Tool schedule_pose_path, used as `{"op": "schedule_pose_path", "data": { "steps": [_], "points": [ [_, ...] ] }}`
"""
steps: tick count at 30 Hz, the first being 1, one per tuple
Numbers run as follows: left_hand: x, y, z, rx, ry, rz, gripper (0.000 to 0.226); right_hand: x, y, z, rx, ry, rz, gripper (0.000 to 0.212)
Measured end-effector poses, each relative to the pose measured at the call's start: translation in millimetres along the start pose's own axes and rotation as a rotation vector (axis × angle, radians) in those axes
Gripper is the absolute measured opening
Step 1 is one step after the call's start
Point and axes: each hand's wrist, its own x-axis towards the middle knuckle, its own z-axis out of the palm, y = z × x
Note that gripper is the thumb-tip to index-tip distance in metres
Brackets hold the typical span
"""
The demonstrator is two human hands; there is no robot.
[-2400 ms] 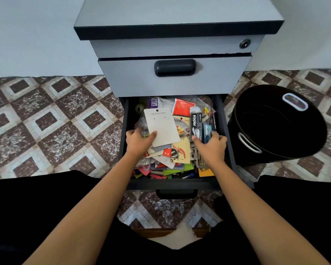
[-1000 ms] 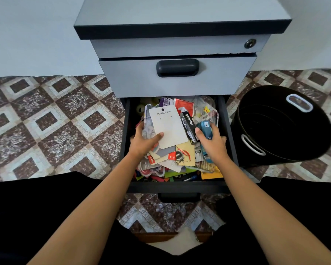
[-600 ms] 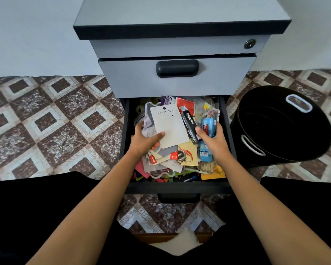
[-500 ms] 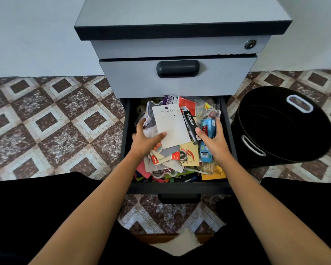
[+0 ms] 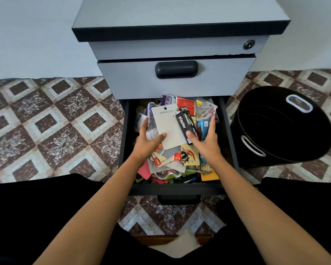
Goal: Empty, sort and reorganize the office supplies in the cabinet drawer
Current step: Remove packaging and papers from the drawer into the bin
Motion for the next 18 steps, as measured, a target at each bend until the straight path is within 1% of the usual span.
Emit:
{"op": "schedule_pose_path", "data": {
  "steps": [5,8,10,13,15,18],
  "points": [
    [2.1,-3.1,-3.3,-0.007,-0.016,-0.005,0.086,4.2,6.7,0.6,0.009,0.013,0.05,0.11],
    [1.5,-3.4,-2.8,-0.02,-0.022,-0.01,0.086,1.2,5.5,1.7,0.041,-0.008,0.032,0.114],
    [1.5,-4.6,-2.1,-0.028,-0.017,-0.011,0.085,-2.9,2.7,3.2,0.062,0.011,0.016,0.113],
    [-1.4,-6.4,-1.7,-0.058,-0.003,-0.016,0.082,-3.6,1.5,5.1,-0.001,0.061,0.031,0.112],
    [-1.6,-8.6,-2.5,-0.075,0.001,-0.022,0.083,-2.9,2.7,5.6,-0.049,0.064,0.048,0.11],
    [-0.4,-9.7,-3.9,-0.078,-0.013,-0.031,0.085,-2.2,2.0,5.3,0.01,0.037,0.041,0.122]
  ]
}}
